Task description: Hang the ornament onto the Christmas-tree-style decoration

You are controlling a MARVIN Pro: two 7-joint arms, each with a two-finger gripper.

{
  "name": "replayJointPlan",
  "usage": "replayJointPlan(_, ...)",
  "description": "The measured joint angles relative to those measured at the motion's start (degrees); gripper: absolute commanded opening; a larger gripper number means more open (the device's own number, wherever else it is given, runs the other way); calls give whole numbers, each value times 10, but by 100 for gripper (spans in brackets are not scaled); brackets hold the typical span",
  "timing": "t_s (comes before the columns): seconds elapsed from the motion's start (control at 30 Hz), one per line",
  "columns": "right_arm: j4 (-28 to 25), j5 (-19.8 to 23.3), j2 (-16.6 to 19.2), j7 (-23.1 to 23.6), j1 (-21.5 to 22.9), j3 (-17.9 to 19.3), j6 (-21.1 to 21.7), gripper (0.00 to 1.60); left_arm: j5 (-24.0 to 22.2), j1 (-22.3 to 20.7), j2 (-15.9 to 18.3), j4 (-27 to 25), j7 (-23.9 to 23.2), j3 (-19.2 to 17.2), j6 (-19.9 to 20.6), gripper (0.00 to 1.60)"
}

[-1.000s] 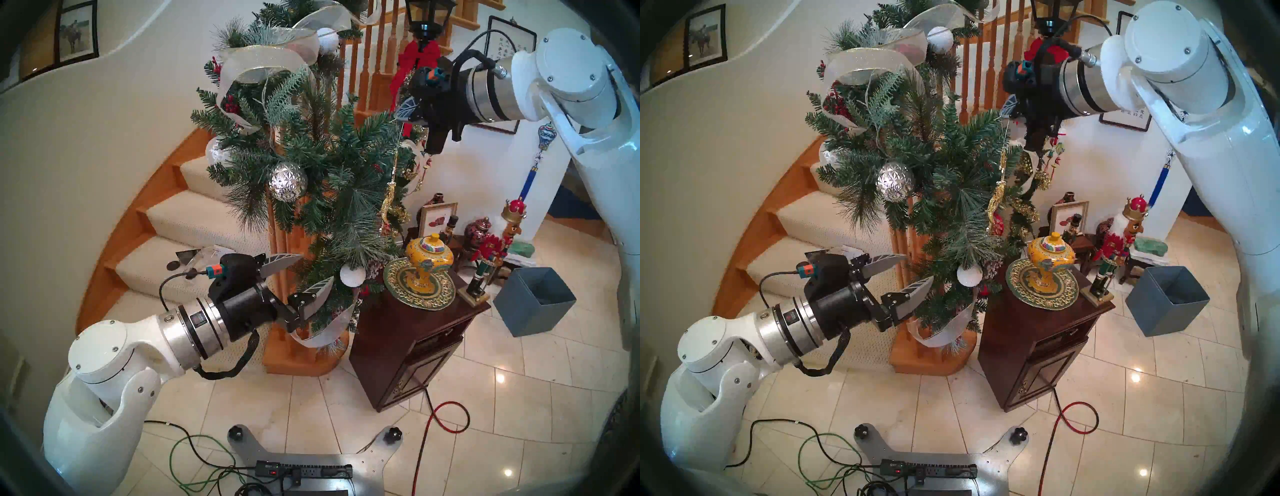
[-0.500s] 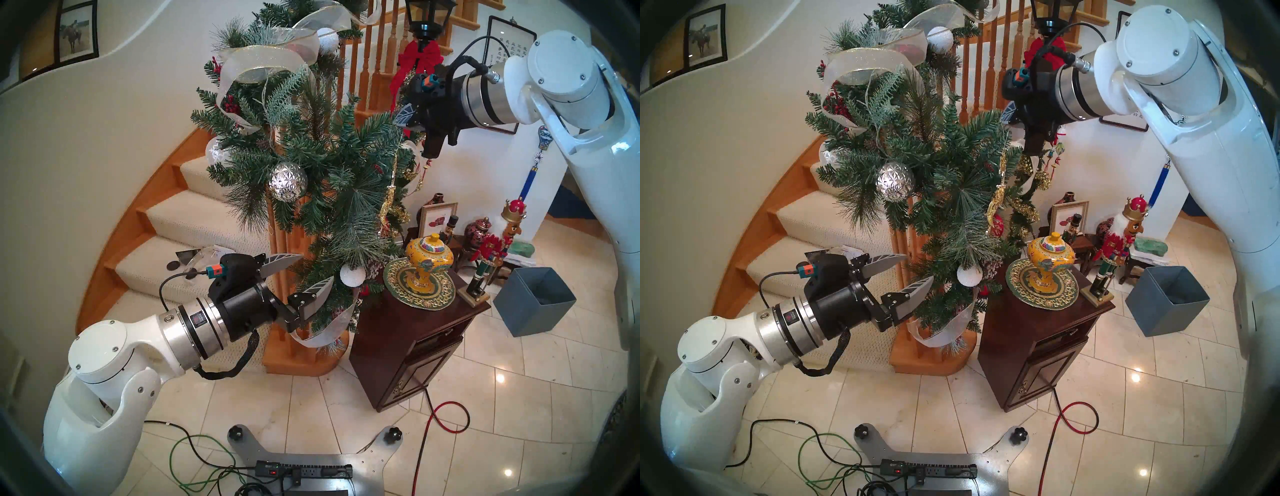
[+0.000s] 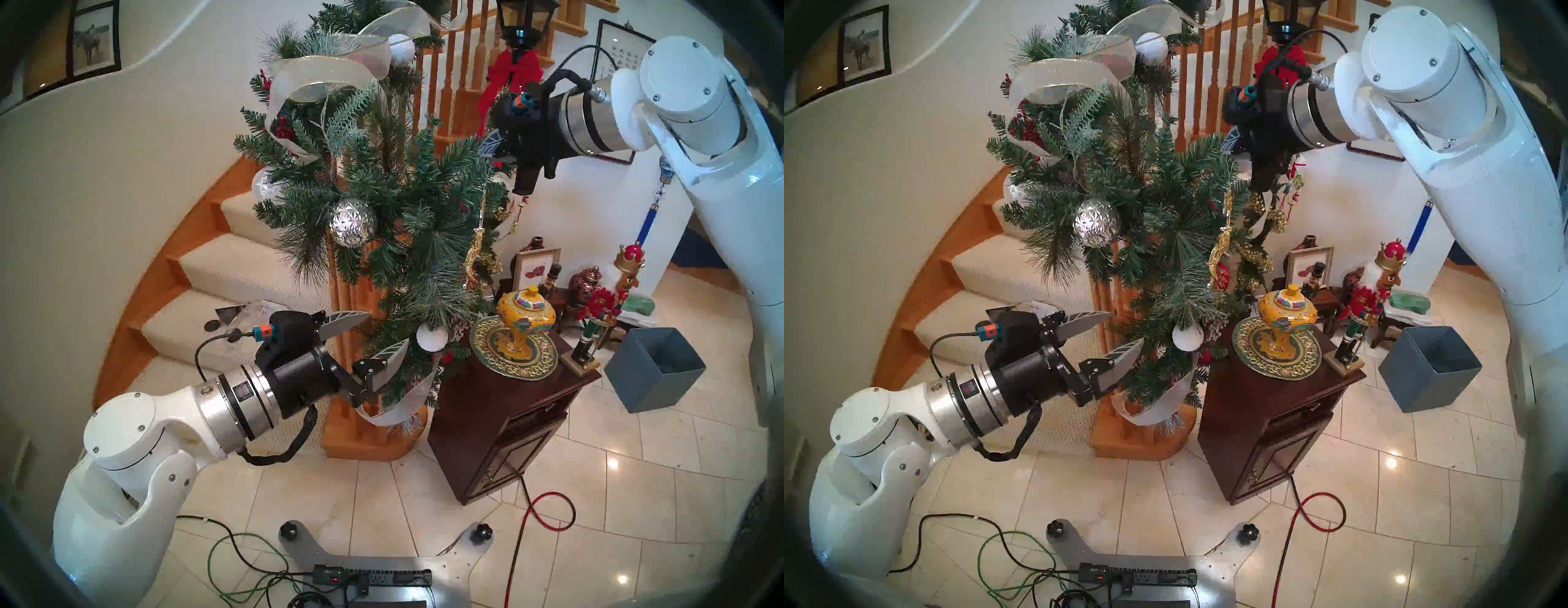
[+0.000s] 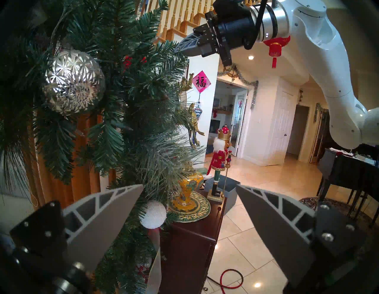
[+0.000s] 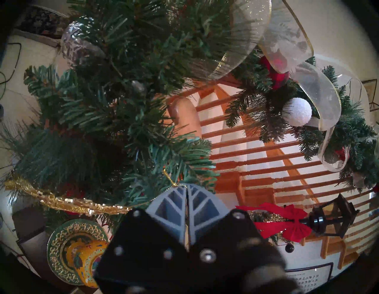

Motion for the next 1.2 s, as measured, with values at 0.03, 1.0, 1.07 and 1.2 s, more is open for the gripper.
replayJointPlan(0.03,0,0,0,2,0,0,0,0,0,0,0,0,0,0,0,160)
replayJointPlan(1.0,-19,5,-7,5,0,-4,11,0,0,0,0,0,0,0,0,160)
replayJointPlan(1.07,-19,5,-8,5,0,-5,12,0,0,0,0,0,0,0,0,160)
replayJointPlan(1.2,-20,5,-9,3,1,-10,15,0,0,0,0,0,0,0,0,160)
